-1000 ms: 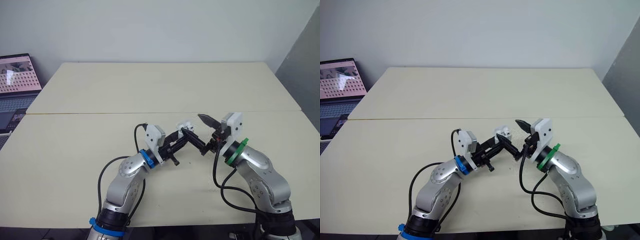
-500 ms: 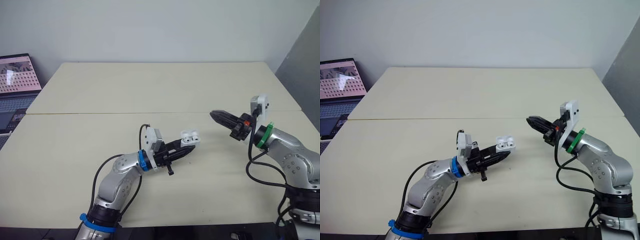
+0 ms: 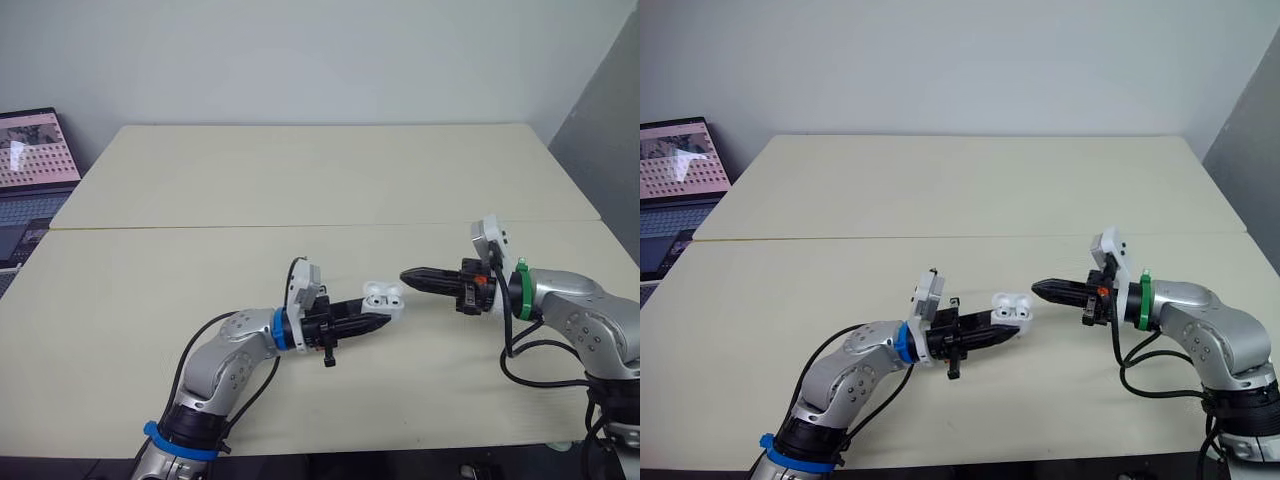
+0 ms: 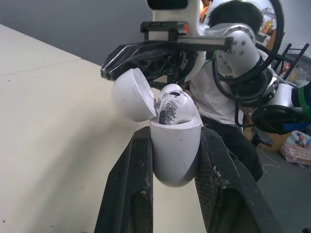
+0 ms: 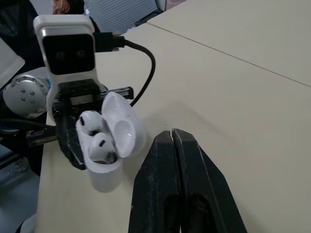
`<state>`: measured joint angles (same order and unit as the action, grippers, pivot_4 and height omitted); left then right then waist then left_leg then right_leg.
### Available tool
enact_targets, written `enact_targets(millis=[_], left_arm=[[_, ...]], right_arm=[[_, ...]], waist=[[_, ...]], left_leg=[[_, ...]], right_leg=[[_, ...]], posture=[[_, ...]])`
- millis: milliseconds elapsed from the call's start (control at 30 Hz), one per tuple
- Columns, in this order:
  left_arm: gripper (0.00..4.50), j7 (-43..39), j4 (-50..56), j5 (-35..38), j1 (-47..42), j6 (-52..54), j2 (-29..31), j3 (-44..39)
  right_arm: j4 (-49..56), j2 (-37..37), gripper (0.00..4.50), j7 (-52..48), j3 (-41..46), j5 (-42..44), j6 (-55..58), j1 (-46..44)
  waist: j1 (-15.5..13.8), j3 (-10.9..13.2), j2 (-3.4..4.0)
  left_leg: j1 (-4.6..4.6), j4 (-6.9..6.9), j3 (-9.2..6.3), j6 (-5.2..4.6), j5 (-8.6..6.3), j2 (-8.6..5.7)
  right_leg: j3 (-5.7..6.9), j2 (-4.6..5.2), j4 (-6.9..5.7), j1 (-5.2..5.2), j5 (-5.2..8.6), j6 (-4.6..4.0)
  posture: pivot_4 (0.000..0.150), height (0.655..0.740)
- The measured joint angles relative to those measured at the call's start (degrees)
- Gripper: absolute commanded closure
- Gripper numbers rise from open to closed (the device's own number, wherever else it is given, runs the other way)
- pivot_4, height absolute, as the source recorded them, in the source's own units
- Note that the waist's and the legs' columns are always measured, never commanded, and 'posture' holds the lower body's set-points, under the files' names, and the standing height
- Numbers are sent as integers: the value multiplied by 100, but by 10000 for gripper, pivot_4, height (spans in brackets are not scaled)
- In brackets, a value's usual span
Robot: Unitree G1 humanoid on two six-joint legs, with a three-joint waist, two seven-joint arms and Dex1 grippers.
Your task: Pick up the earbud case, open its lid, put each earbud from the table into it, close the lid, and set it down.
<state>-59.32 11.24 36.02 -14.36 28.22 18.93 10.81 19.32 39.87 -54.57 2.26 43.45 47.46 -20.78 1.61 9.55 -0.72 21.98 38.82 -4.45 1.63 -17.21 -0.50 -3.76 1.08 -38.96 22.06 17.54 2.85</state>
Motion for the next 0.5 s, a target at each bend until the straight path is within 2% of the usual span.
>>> enact_targets(millis=[500], left_arm=[[37459, -37, -1, -2, -46, 11, -19, 10]], right_arm=[[310, 245, 44735, -85, 24, 298, 248, 177]], waist=[[-8, 0, -1]], left_leg=[[1, 0, 0, 0, 0, 0]], right_leg=[[1, 1, 1, 0, 0, 0]], posture=[[1500, 7400]])
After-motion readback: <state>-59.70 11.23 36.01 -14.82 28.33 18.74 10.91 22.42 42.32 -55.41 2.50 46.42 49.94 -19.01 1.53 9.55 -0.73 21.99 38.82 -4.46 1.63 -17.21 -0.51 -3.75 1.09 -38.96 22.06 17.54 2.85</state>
